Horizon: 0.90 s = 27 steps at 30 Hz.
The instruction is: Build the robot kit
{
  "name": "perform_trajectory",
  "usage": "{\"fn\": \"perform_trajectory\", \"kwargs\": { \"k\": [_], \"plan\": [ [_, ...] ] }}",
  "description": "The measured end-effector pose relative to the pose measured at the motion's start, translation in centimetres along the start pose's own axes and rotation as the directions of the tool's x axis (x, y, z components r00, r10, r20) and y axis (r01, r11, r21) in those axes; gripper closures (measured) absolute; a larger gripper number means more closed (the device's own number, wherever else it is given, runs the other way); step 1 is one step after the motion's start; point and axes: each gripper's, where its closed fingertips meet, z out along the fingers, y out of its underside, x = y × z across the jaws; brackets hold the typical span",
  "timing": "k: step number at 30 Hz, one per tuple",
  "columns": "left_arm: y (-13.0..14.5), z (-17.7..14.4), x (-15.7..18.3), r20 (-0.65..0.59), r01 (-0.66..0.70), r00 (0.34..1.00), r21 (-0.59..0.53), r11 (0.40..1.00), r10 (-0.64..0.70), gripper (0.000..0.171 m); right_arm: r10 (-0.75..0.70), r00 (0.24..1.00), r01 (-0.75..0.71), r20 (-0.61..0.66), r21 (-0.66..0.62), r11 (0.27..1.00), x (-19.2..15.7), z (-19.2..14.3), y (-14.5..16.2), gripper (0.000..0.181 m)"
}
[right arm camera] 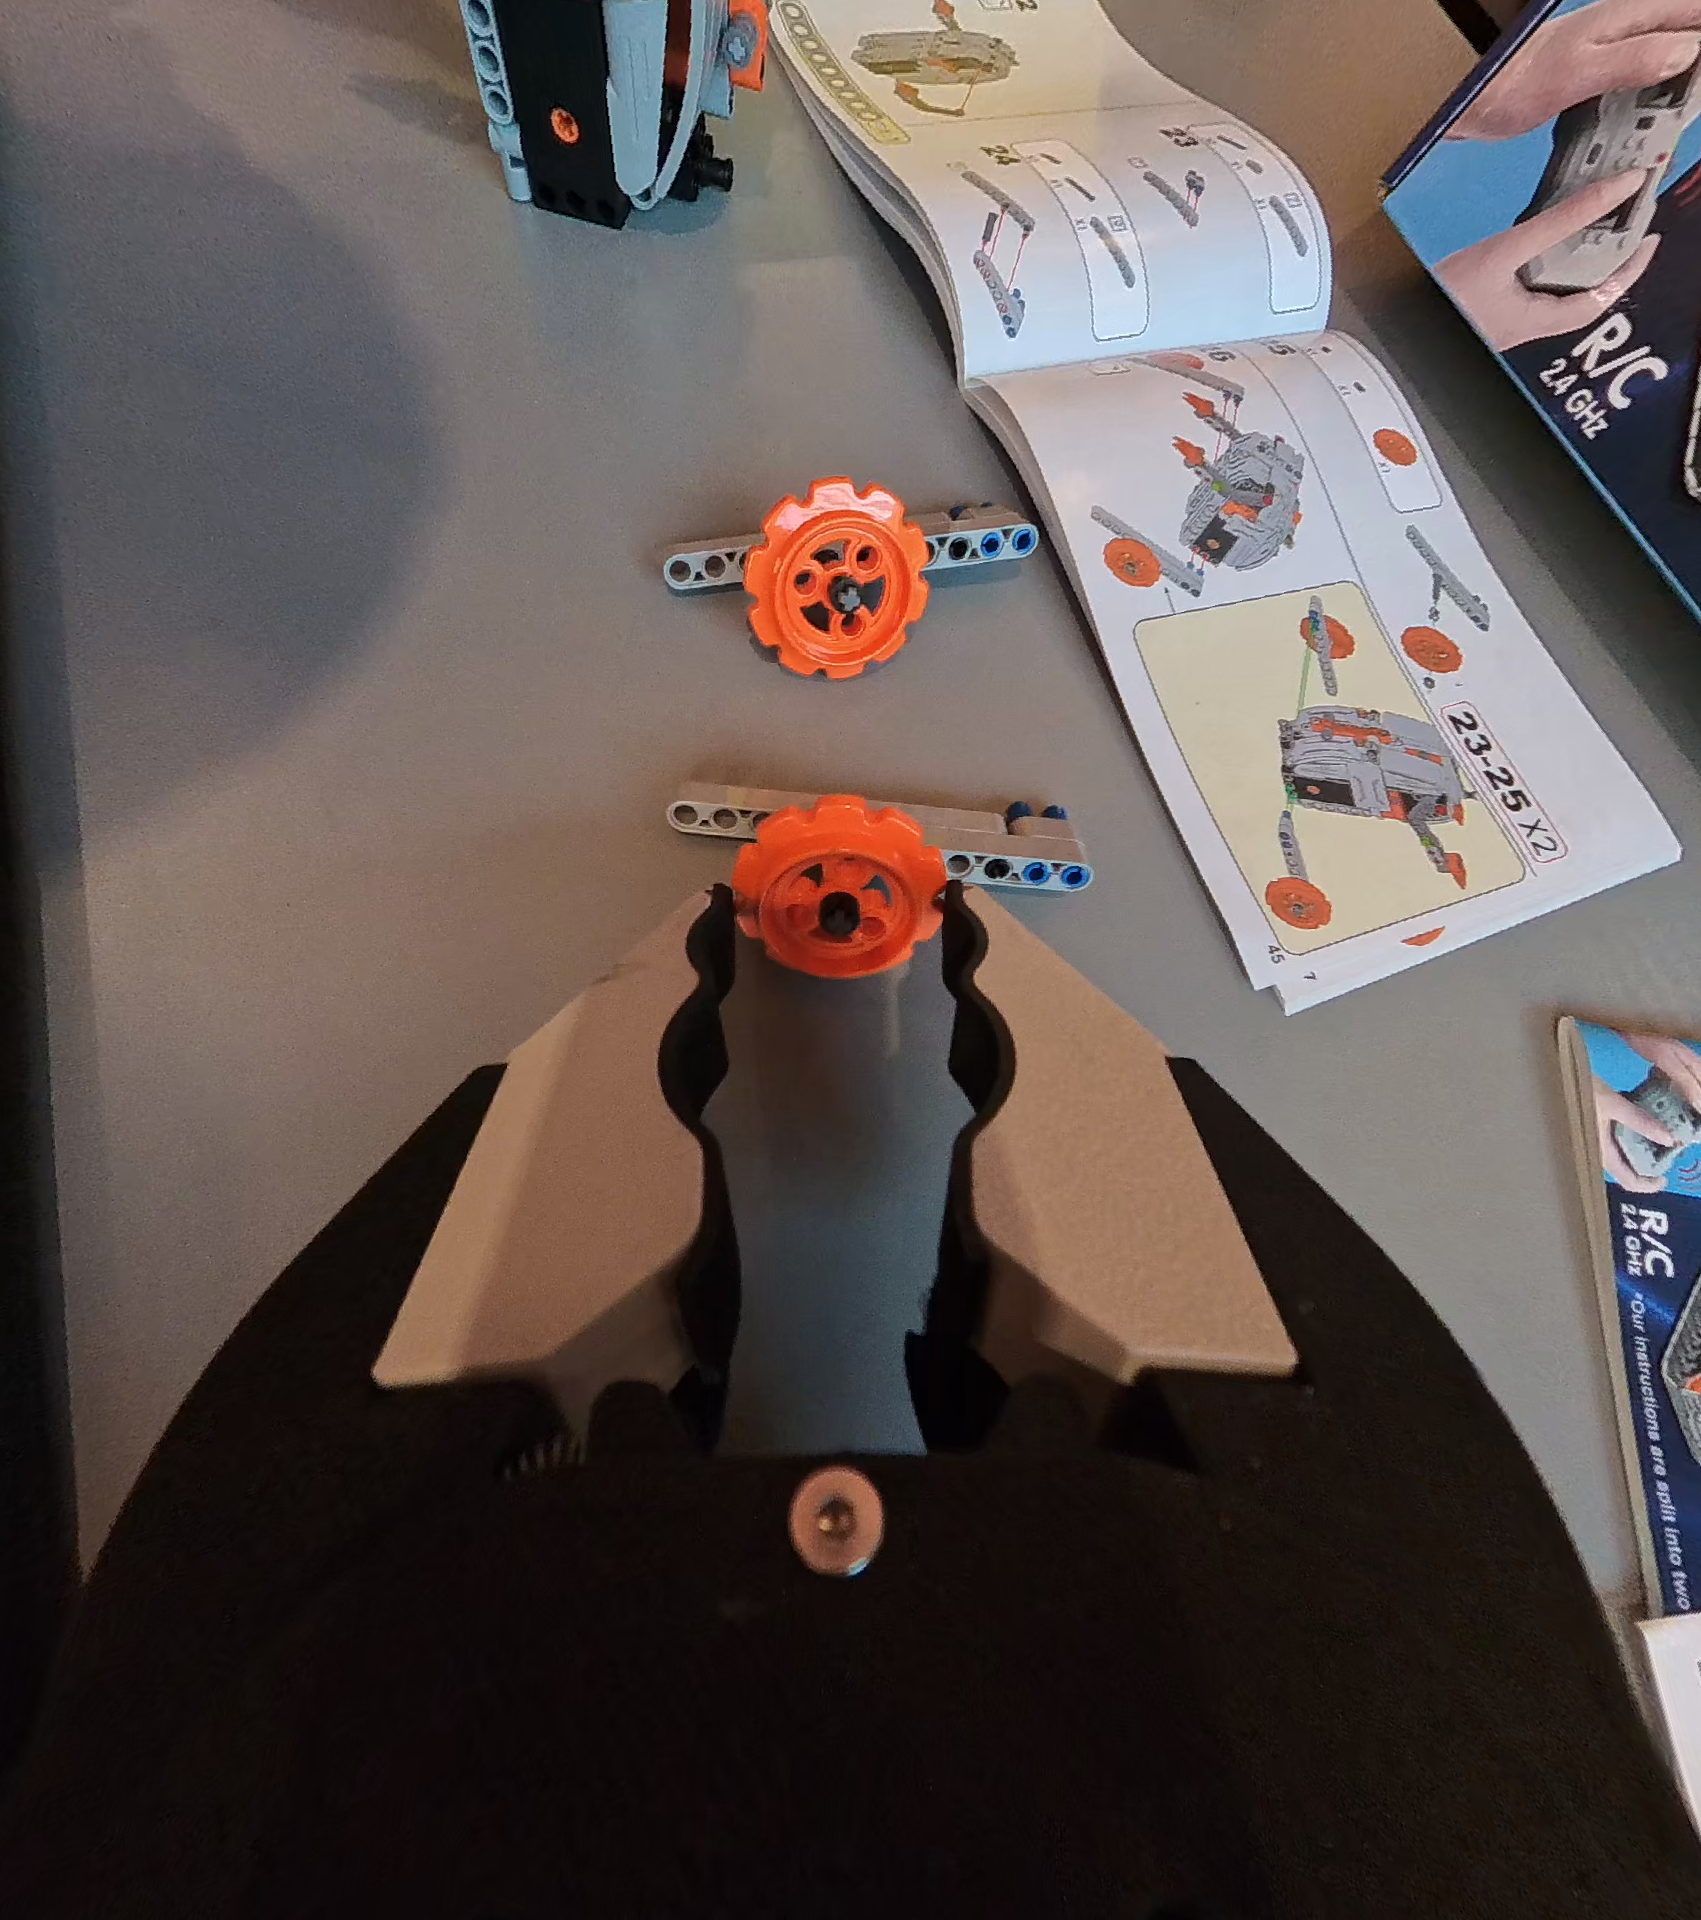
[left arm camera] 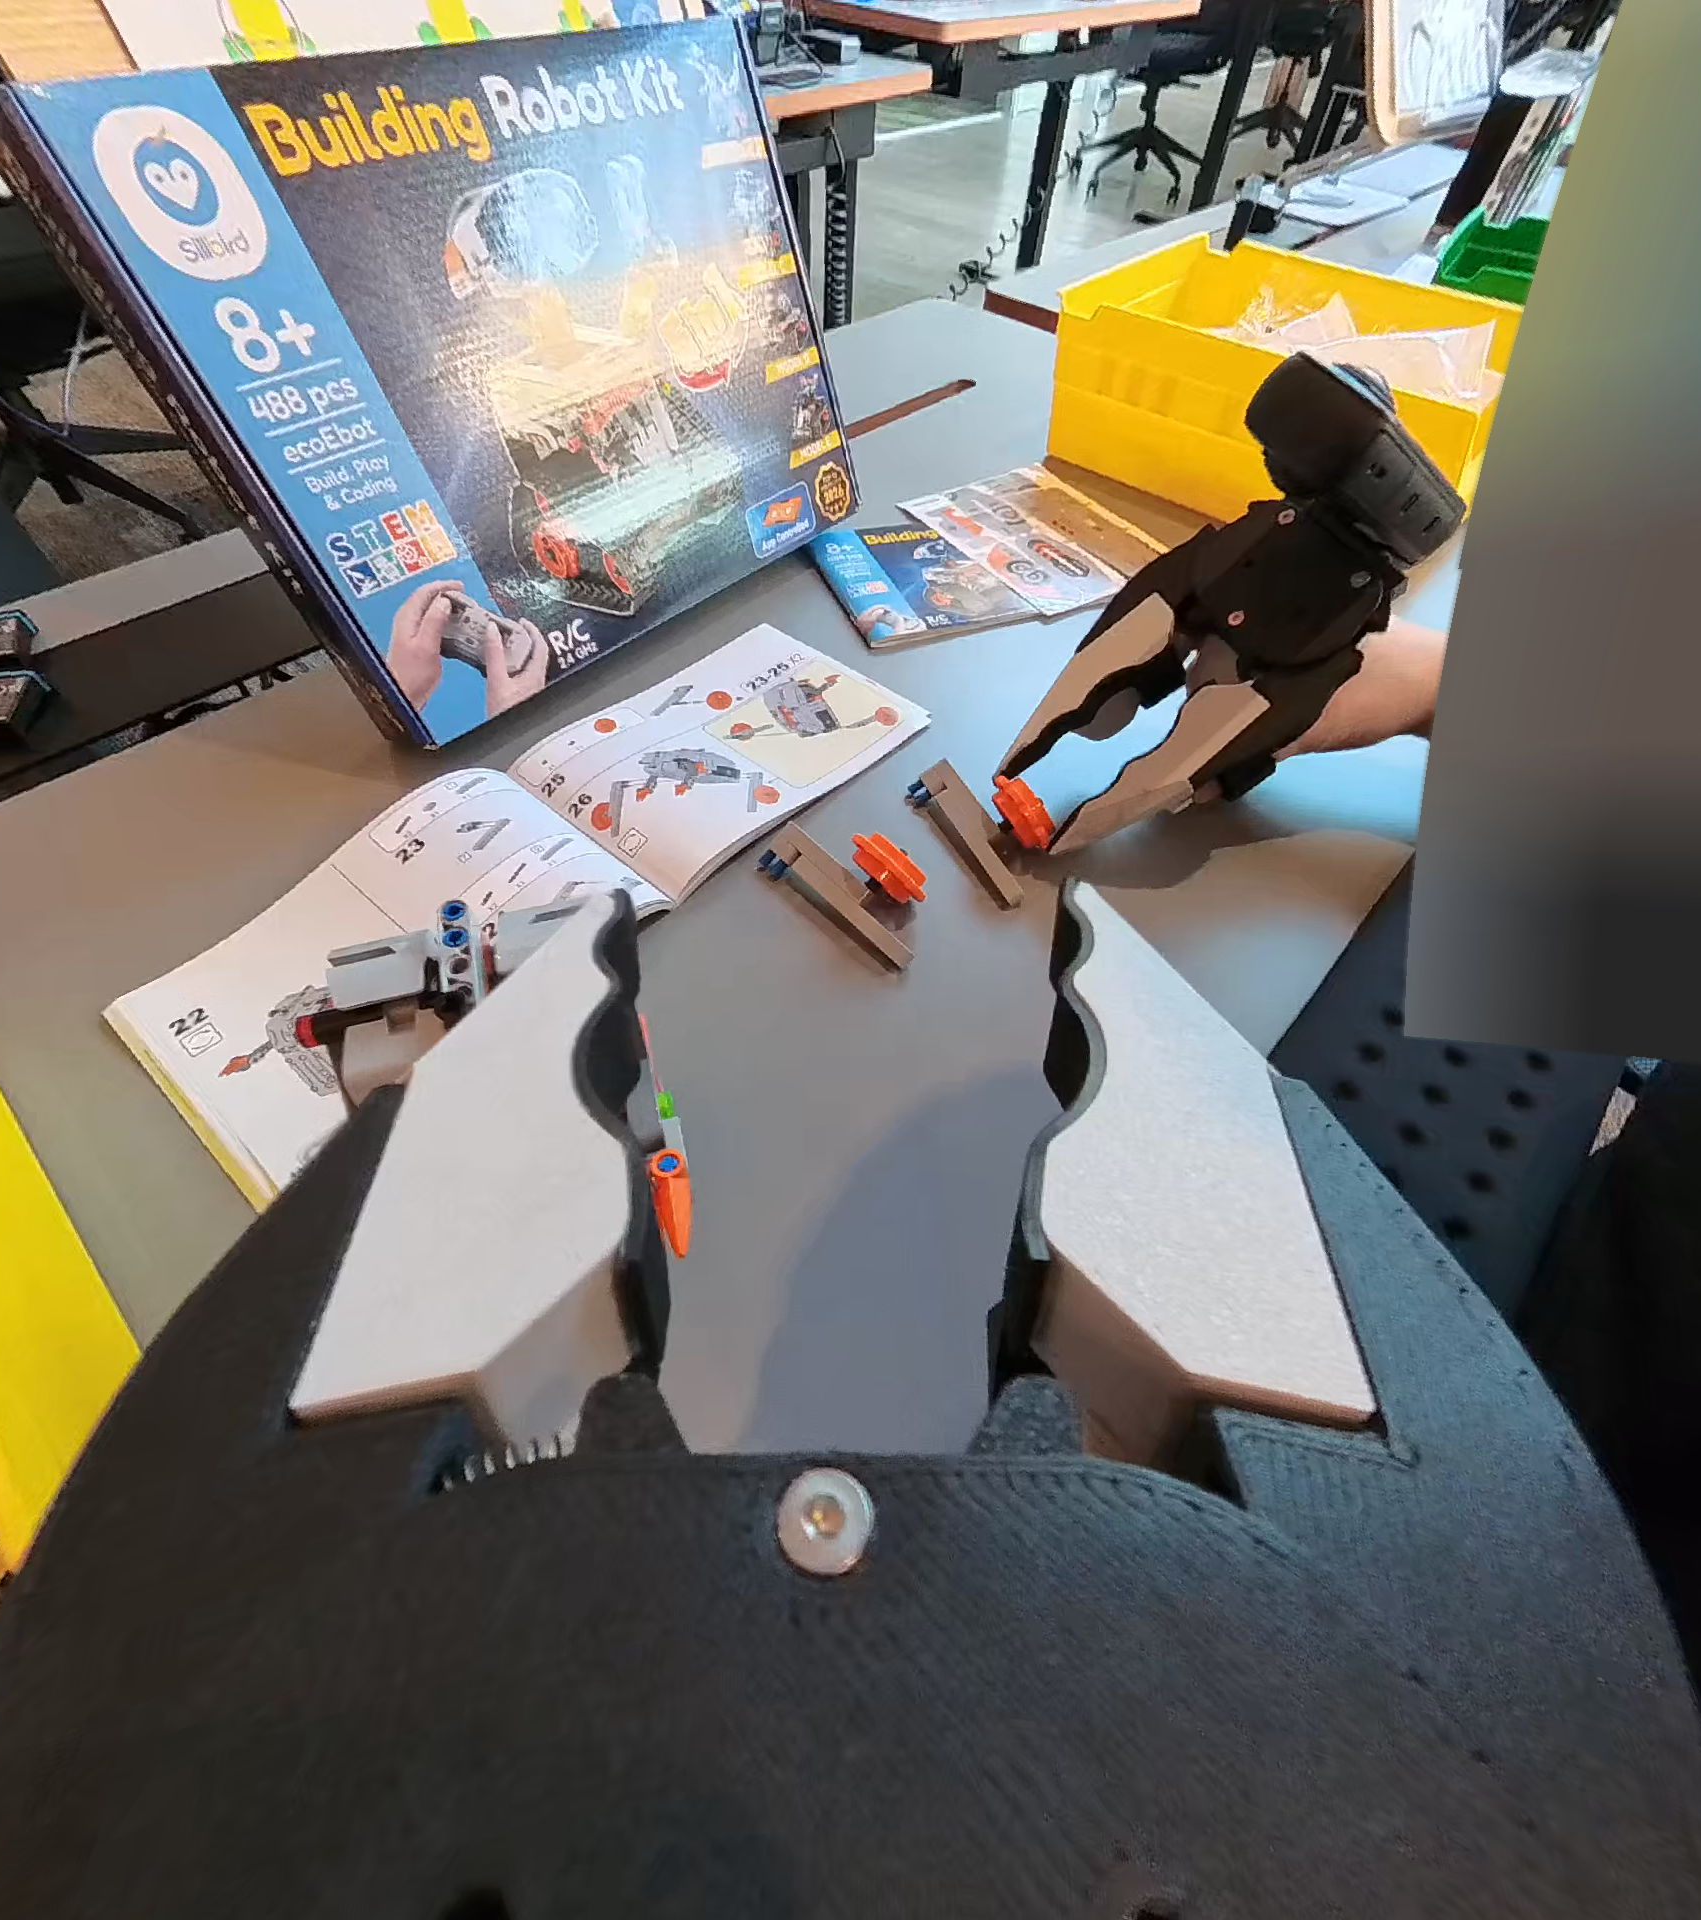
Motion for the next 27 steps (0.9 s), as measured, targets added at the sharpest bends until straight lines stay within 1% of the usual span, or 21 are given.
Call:
{"fn": "perform_trajectory", "kwargs": {
  "k": [4, 7, 10, 14, 17, 20, 22, 24, 27],
  "plan": [
    [1.0, 0.9, 1.2, -0.028, 0.006, 1.0, -0.048, 0.999, -0.007, 0.104, 0.006, 1.0, -0.006, 0.016, -0.003, 1.0, -0.3, -0.1, 0.0, 0.143],
    [1.8, 2.5, 4.2, -0.121, 0.023, 0.992, -0.067, 0.997, -0.031, 0.107, 0.019, 0.999, -0.019, 0.033, 0.004, 1.0, -0.7, -0.2, -0.3, 0.143],
    [3.3, 4.5, 6.7, -0.17, 0.031, 0.984, -0.124, 0.992, -0.052, 0.108, 0.044, 0.997, -0.046, 0.057, 0.032, 0.998, -1.1, -0.5, -1.0, 0.143],
    [5.6, 7.6, 7.9, -0.138, 0.008, 0.99, -0.228, 0.974, -0.04, 0.115, 0.056, 0.996, -0.059, 0.066, 0.047, 0.997, -1.3, -0.8, -1.4, 0.143],
    [6.5, 9.9, 8.3, -0.109, 0.028, 0.992, -0.247, 0.969, -0.057, 0.13, 0.063, 0.995, -0.067, 0.077, 0.04, 0.997, -1.6, -0.8, -1.3, 0.143],
    [7.6, 11.6, 8.1, -0.07, -0.049, 0.997, -0.282, 0.958, 0.03, 0.133, 0.077, 0.993, -0.08, 0.092, 0.032, 0.996, -1.8, -0.7, -1.2, 0.143],
    [8.1, 12.3, 8.3, -0.07, -0.087, 0.995, -0.297, 0.951, 0.069, 0.133, 0.085, 0.991, -0.088, 0.099, 0.029, 0.996, -1.9, -0.7, -1.2, 0.143],
    [8.7, 12.8, 8.4, -0.073, -0.038, 0.997, -0.324, 0.945, 0.016, 0.132, 0.095, 0.99, -0.098, 0.105, 0.026, 0.995, -1.9, -0.6, -1.1, 0.143],
    [9.1, 13.2, 8.6, -0.092, 0.115, 0.983, -0.355, 0.928, -0.157, 0.132, 0.111, 0.986, -0.115, 0.12, 0.026, 0.993, -2.0, -0.5, -1.1, 0.143]
  ]
}}
